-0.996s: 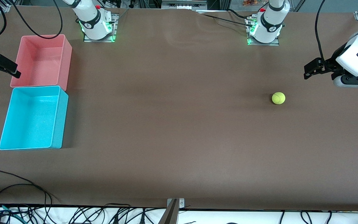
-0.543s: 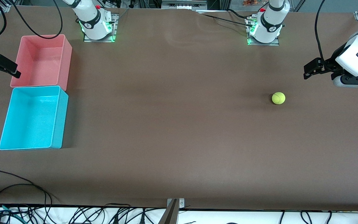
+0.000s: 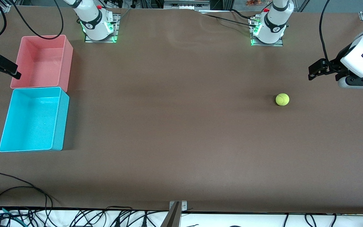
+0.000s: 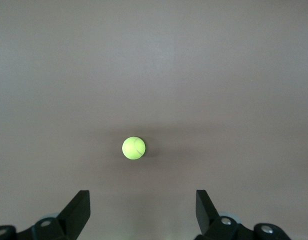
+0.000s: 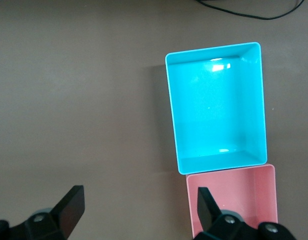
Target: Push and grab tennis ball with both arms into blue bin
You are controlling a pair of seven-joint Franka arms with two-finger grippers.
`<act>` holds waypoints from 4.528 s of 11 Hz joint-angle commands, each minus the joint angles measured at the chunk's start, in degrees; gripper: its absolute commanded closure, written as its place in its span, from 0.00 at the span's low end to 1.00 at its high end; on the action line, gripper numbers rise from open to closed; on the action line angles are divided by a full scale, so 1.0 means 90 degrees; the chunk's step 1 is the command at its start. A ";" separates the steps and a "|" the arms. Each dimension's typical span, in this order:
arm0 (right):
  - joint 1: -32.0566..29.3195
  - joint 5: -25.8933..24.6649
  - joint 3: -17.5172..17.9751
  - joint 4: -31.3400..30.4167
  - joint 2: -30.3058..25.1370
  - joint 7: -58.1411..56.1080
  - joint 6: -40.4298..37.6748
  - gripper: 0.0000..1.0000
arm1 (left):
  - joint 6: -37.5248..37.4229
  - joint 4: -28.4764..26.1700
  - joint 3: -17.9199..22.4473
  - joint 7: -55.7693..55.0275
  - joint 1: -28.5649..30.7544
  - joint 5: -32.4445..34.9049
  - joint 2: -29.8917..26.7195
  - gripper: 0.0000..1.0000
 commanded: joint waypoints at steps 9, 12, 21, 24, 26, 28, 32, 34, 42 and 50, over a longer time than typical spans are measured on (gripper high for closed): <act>0.0011 0.0122 -0.0025 0.0106 0.0010 0.0055 -0.0022 0.00 | -0.0263 -0.0206 0.0054 0.2109 0.0224 -0.0062 0.0034 1.00; 0.0011 0.0122 -0.0025 0.0106 0.0010 0.0055 -0.0021 0.00 | -0.0020 -0.0537 0.0054 0.3232 0.0234 -0.0013 -0.0005 1.00; 0.0011 0.0122 -0.0025 0.0106 0.0020 0.0055 -0.0021 0.00 | 0.2703 -0.3455 0.0015 0.7295 0.0253 0.0563 -0.1127 1.00; 0.0011 0.0122 -0.0025 0.0106 0.0020 0.0064 -0.0012 0.00 | 0.3532 -0.4120 0.0005 0.8721 0.0419 0.0923 -0.1197 1.00; 0.0011 0.0131 -0.0025 0.0106 0.0020 0.0055 -0.0012 0.00 | 0.4371 -0.4850 0.0005 0.9503 0.0681 0.0925 -0.1216 1.00; 0.0011 0.0122 -0.0025 0.0106 0.0020 0.0055 -0.0012 0.00 | 0.5037 -0.5350 0.0005 1.0185 0.0751 0.0837 -0.1187 1.00; 0.0001 0.0122 -0.0025 0.0106 0.0020 0.0055 -0.0012 0.00 | 0.6016 -0.6055 0.0025 1.2440 0.1452 -0.0283 -0.1061 1.00; 0.0001 0.0122 -0.0025 0.0106 0.0020 0.0055 -0.0021 0.00 | 0.6210 -0.6123 0.0034 1.2748 0.1677 -0.0335 -0.0856 1.00; 0.0011 0.0131 -0.0025 0.0106 0.0020 0.0065 0.0018 0.00 | 0.7470 -0.6280 0.0015 1.2221 0.2138 -0.0354 0.0199 1.00; 0.0011 0.0122 -0.0025 0.0106 0.0020 0.0065 0.0018 0.00 | 0.8553 -0.6290 0.0044 1.2455 0.2528 -0.0306 0.1223 1.00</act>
